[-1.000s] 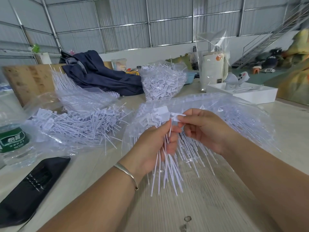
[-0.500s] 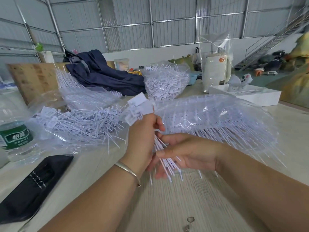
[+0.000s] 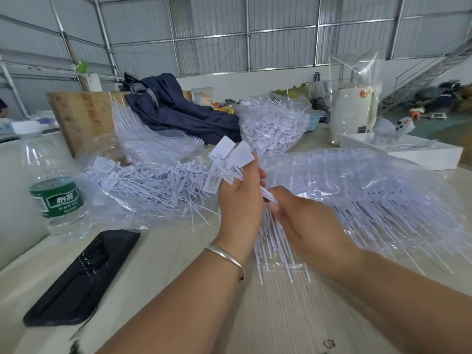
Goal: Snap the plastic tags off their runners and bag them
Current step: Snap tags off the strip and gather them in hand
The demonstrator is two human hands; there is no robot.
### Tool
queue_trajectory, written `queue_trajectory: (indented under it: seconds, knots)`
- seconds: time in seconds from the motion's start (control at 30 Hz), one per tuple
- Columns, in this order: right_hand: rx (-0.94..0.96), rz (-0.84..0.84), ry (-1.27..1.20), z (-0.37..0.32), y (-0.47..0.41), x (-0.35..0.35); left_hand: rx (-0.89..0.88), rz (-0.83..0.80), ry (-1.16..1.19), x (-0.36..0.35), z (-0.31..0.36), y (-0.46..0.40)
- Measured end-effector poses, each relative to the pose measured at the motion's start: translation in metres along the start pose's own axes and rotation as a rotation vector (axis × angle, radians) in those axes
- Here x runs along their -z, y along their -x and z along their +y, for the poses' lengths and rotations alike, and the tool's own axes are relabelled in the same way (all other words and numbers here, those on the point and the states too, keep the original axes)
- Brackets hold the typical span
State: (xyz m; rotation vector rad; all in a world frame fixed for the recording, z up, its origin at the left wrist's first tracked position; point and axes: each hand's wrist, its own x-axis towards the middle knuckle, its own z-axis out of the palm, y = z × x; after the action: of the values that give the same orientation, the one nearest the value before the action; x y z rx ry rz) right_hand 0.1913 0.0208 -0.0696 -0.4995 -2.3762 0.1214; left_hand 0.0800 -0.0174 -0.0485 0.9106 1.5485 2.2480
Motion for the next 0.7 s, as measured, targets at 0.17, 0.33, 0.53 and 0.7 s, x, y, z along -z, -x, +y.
queue_trajectory:
  seconds: [0.17,0.33,0.53,0.7]
  knots:
    - [0.027,0.136,0.165,-0.012,-0.025,0.000,-0.047,0.018,0.066,0.016,-0.004,-0.008]
    - [0.028,0.159,0.111,-0.033,-0.092,-0.018,-0.173,0.297,0.007,0.040,-0.016,-0.034]
    - [-0.075,-0.201,-0.223,-0.071,-0.193,-0.080,0.044,0.527,0.098,0.063,-0.037,-0.065]
    - [-0.194,-0.230,-0.483,-0.069,-0.205,-0.093,0.102,0.513,0.083,0.061,-0.041,-0.066]
